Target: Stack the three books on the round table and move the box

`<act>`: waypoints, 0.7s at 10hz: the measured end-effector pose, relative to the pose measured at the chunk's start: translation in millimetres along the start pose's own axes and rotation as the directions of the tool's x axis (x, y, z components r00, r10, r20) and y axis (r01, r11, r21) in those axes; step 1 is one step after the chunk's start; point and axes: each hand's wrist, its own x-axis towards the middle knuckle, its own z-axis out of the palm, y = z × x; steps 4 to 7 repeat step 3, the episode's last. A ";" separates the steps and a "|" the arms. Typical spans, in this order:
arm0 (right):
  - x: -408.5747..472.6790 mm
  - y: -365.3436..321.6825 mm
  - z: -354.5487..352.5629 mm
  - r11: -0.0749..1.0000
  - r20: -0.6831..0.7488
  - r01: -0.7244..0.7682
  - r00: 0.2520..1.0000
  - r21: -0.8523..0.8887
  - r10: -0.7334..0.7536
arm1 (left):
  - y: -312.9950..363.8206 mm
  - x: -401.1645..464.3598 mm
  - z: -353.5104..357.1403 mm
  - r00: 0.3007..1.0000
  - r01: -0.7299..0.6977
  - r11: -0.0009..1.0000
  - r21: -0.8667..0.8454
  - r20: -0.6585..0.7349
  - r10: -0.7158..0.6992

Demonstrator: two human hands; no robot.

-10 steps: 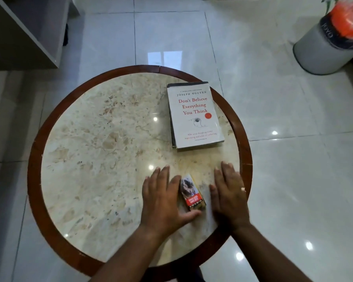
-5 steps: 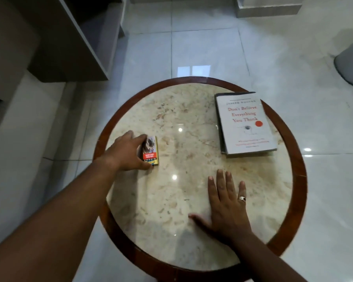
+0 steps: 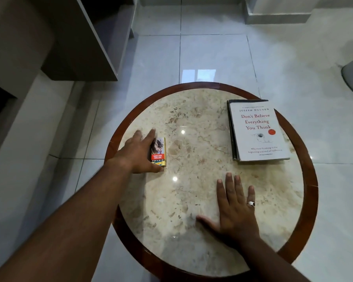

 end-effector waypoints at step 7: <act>7.3 -9.0 -122.9 0.988 0.216 -0.129 0.970 0.086 0.108 | 28.4 -163.2 0.1 0.987 0.148 0.989 0.026 0.064 -0.150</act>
